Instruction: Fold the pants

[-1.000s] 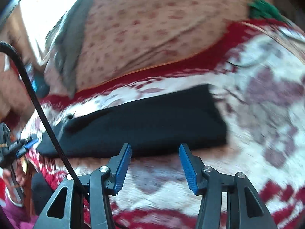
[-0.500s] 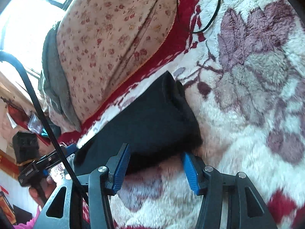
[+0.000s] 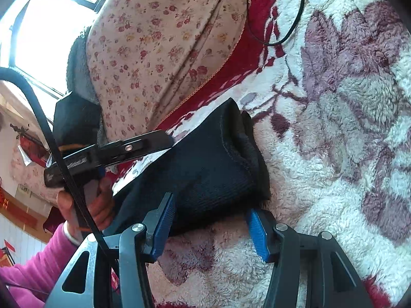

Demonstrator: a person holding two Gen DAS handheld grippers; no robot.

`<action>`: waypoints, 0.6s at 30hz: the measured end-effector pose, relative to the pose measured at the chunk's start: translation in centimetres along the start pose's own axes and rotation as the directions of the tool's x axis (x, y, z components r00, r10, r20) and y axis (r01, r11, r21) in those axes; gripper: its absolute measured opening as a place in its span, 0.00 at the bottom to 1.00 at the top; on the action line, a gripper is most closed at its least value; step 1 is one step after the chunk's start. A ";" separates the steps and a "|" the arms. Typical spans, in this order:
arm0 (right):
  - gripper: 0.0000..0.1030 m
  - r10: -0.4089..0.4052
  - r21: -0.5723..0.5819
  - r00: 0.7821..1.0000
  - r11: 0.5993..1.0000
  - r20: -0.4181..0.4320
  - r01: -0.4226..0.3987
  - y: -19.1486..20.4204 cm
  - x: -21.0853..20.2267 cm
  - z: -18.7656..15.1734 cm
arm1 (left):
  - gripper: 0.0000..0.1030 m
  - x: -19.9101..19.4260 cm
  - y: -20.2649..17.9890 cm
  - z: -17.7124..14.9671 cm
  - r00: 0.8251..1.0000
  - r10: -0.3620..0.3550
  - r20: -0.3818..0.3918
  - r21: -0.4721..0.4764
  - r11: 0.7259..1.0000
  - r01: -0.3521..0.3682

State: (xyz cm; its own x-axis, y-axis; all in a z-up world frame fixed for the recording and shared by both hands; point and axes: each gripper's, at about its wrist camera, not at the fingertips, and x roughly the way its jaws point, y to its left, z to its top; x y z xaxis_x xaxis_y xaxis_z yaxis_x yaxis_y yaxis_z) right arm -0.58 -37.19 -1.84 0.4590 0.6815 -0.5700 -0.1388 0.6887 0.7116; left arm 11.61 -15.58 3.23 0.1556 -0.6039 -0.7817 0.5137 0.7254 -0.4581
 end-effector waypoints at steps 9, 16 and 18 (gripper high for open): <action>0.51 -0.010 -0.035 1.000 0.999 -0.012 0.009 0.2 0.6 0.1 | 0.50 3.8 -1.1 1.4 0.995 -0.008 -0.097 0.068 0.998 0.015; 0.35 -0.019 -0.049 1.000 0.999 0.021 0.020 0.1 0.7 0.0 | 0.61 4.9 -1.7 1.5 0.991 -0.023 -0.133 0.132 0.990 0.041; 0.24 -0.007 -0.047 0.999 0.999 0.032 0.009 -0.1 0.8 0.1 | 0.47 5.1 -2.1 1.2 0.993 0.013 -0.114 0.173 0.985 0.007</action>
State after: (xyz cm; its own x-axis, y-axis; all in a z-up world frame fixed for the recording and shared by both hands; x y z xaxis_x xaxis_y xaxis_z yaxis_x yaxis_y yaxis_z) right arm -0.11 -36.72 -2.34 0.4876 0.6681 -0.5620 -0.1761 0.7058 0.6862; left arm 12.37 -20.59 0.70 0.0650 -0.5533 -0.8305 0.6529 0.6529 -0.3839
